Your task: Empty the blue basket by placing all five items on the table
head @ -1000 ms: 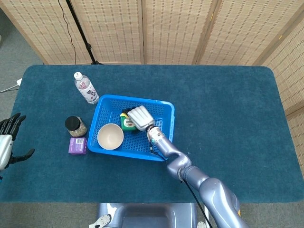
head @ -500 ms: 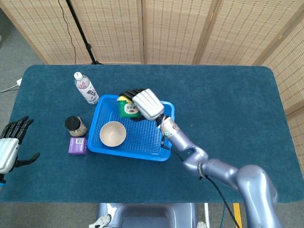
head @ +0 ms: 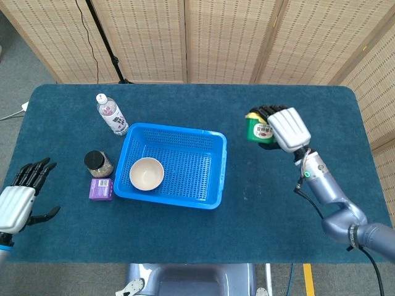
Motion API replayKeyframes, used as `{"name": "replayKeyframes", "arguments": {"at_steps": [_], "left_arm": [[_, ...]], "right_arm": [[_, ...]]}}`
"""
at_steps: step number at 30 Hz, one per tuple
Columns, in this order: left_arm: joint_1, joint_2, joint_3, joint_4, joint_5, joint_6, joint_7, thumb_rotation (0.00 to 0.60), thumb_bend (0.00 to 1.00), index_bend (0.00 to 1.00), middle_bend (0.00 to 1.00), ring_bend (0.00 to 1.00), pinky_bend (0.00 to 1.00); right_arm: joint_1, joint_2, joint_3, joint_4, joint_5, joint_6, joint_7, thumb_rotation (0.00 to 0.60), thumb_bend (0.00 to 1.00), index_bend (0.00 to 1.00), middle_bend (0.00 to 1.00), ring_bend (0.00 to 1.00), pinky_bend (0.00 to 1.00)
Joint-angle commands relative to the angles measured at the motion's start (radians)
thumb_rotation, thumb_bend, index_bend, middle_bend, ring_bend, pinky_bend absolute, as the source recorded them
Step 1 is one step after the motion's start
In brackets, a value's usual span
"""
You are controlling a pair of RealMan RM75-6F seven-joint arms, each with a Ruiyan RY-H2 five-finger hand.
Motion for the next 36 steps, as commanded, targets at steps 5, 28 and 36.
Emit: {"name": "replayKeyframes", "arguments": {"at_steps": [5, 28, 36], "left_arm": [[0.002, -0.005, 0.005, -0.003, 0.005, 0.0, 0.014, 0.6, 0.21, 0.0, 0.0, 0.0, 0.0], [0.0, -0.008, 0.0, 0.004, -0.011, -0.013, 0.015, 0.6, 0.21, 0.0, 0.0, 0.0, 0.0], [-0.001, -0.009, -0.003, 0.013, -0.027, -0.021, 0.01, 0.6, 0.21, 0.0, 0.0, 0.0, 0.0]], "right_arm": [[-0.041, -0.076, -0.087, 0.128, -0.067, -0.045, 0.093, 0.6, 0.26, 0.37, 0.46, 0.43, 0.35], [0.081, 0.019, 0.044, -0.204, -0.075, -0.108, 0.134, 0.6, 0.0, 0.02, 0.0, 0.0, 0.0], [0.176, -0.146, 0.082, -0.183, -0.069, -0.151, 0.13, 0.6, 0.0, 0.12, 0.07, 0.0, 0.0]]}}
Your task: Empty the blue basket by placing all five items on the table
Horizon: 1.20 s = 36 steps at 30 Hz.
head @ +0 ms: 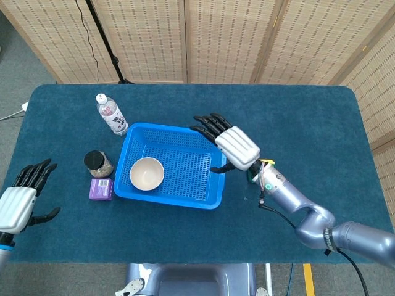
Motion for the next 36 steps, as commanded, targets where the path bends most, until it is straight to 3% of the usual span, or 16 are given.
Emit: {"name": "replayKeyframes", "arguments": {"at_steps": [1, 15, 25, 36], "left_arm": [[-0.001, 0.001, -0.003, 0.004, -0.009, -0.005, -0.006, 0.6, 0.21, 0.0, 0.0, 0.0, 0.0], [-0.016, 0.008, -0.016, 0.018, -0.044, -0.037, -0.039, 0.6, 0.21, 0.0, 0.0, 0.0, 0.0], [-0.025, 0.004, -0.019, 0.021, -0.061, -0.056, -0.03, 0.6, 0.21, 0.0, 0.0, 0.0, 0.0], [-0.028, 0.001, -0.025, 0.024, -0.082, -0.064, -0.027, 0.6, 0.21, 0.0, 0.0, 0.0, 0.0]], "right_arm": [[0.058, -0.095, 0.006, 0.042, 0.0, -0.038, -0.01, 0.6, 0.0, 0.12, 0.07, 0.0, 0.0], [0.148, -0.384, 0.009, 0.304, 0.036, -0.063, -0.118, 0.6, 0.0, 0.24, 0.21, 0.09, 0.01], [0.173, -0.5, -0.064, 0.458, 0.0, -0.102, -0.181, 0.6, 0.0, 0.27, 0.22, 0.09, 0.01], [0.197, -0.58, -0.072, 0.551, -0.01, -0.122, -0.191, 0.6, 0.0, 0.32, 0.23, 0.09, 0.01]]}}
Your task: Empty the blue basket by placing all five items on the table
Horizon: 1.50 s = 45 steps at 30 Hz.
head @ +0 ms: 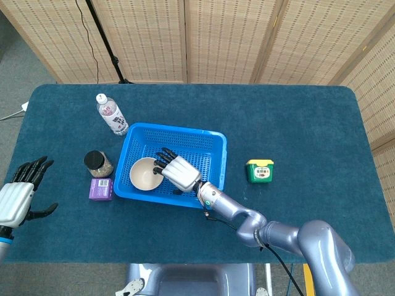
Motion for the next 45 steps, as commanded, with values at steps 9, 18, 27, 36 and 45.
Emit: {"name": "replayKeyframes", "arguments": {"at_steps": [9, 18, 27, 36, 45], "left_arm": [[-0.004, 0.001, -0.005, 0.006, -0.012, -0.008, -0.009, 0.6, 0.21, 0.0, 0.0, 0.0, 0.0], [-0.009, 0.0, -0.01, 0.014, -0.029, -0.019, -0.014, 0.6, 0.21, 0.0, 0.0, 0.0, 0.0], [-0.011, -0.003, -0.01, 0.014, -0.031, -0.022, -0.007, 0.6, 0.21, 0.0, 0.0, 0.0, 0.0], [-0.014, -0.004, -0.011, 0.015, -0.039, -0.03, -0.005, 0.6, 0.21, 0.0, 0.0, 0.0, 0.0], [-0.016, 0.0, -0.014, 0.02, -0.046, -0.037, -0.019, 0.6, 0.21, 0.0, 0.0, 0.0, 0.0]], "right_arm": [[0.022, -0.08, 0.004, 0.094, -0.015, 0.009, 0.023, 0.6, 0.0, 0.33, 0.25, 0.09, 0.01], [0.027, -0.142, 0.039, 0.169, -0.027, 0.097, 0.088, 0.6, 0.0, 0.33, 0.25, 0.09, 0.01], [0.039, -0.181, 0.024, 0.213, -0.059, 0.127, 0.147, 0.6, 0.03, 0.33, 0.25, 0.09, 0.01], [0.06, -0.222, -0.012, 0.279, -0.085, 0.088, 0.149, 0.6, 0.07, 0.33, 0.25, 0.08, 0.0], [0.076, -0.25, -0.03, 0.347, -0.093, 0.051, 0.162, 0.6, 0.23, 0.38, 0.31, 0.09, 0.0]]}}
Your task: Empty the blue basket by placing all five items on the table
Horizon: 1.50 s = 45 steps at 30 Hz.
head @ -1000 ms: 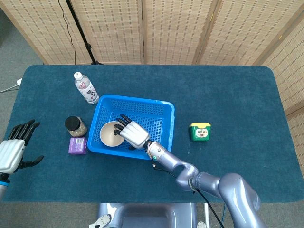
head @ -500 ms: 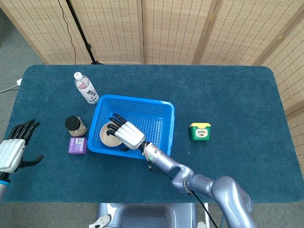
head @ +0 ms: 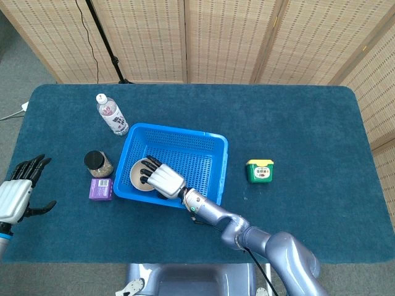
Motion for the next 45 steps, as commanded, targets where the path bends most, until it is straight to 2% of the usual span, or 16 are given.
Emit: {"name": "replayKeyframes", "arguments": {"at_steps": [1, 3, 6, 9, 11, 19, 26, 33, 41, 45], "left_arm": [[-0.001, 0.001, 0.0, 0.001, -0.001, -0.002, -0.002, 0.6, 0.21, 0.0, 0.0, 0.0, 0.0], [-0.001, 0.001, 0.0, 0.001, -0.001, -0.003, -0.005, 0.6, 0.21, 0.0, 0.0, 0.0, 0.0], [-0.001, 0.003, -0.001, 0.002, -0.001, -0.003, -0.008, 0.6, 0.21, 0.0, 0.0, 0.0, 0.0], [-0.001, 0.004, -0.001, 0.004, -0.004, -0.004, -0.011, 0.6, 0.21, 0.0, 0.0, 0.0, 0.0], [-0.003, 0.004, -0.002, 0.006, -0.007, -0.009, -0.013, 0.6, 0.21, 0.0, 0.0, 0.0, 0.0], [-0.009, 0.002, -0.001, 0.007, -0.01, -0.021, -0.009, 0.6, 0.21, 0.0, 0.0, 0.0, 0.0], [-0.008, 0.003, 0.005, 0.001, 0.003, -0.02, -0.005, 0.6, 0.21, 0.0, 0.0, 0.0, 0.0], [-0.002, 0.007, 0.016, -0.008, 0.038, -0.008, -0.009, 0.6, 0.21, 0.0, 0.0, 0.0, 0.0], [0.006, 0.013, 0.033, -0.012, 0.084, 0.008, -0.021, 0.6, 0.21, 0.0, 0.0, 0.0, 0.0], [0.009, 0.013, 0.038, -0.016, 0.098, 0.014, -0.019, 0.6, 0.21, 0.0, 0.0, 0.0, 0.0]], "right_arm": [[0.004, -0.011, -0.004, 0.019, -0.002, -0.005, 0.008, 0.6, 0.26, 0.39, 0.33, 0.09, 0.0], [0.007, -0.017, -0.005, 0.035, -0.002, -0.011, 0.013, 0.6, 0.32, 0.41, 0.36, 0.12, 0.01], [0.01, -0.03, -0.003, 0.065, 0.003, -0.023, 0.022, 0.6, 0.4, 0.48, 0.45, 0.23, 0.07], [0.007, -0.044, -0.002, 0.092, 0.003, -0.007, 0.039, 0.6, 0.51, 0.58, 0.55, 0.33, 0.14], [0.003, -0.055, -0.003, 0.117, 0.0, 0.01, 0.064, 0.6, 0.55, 0.61, 0.57, 0.37, 0.16], [-0.003, -0.061, -0.011, 0.172, -0.021, 0.091, 0.143, 0.6, 0.6, 0.65, 0.61, 0.44, 0.21], [-0.012, 0.008, 0.004, 0.132, -0.028, 0.18, 0.142, 0.6, 0.61, 0.65, 0.62, 0.44, 0.22], [-0.036, 0.135, 0.05, 0.006, -0.015, 0.278, 0.089, 0.6, 0.62, 0.66, 0.62, 0.44, 0.22], [-0.131, 0.422, 0.103, -0.289, 0.048, 0.312, -0.077, 0.6, 0.64, 0.65, 0.62, 0.44, 0.22], [-0.192, 0.519, 0.113, -0.327, 0.106, 0.291, -0.108, 0.6, 0.64, 0.65, 0.62, 0.44, 0.22]]}}
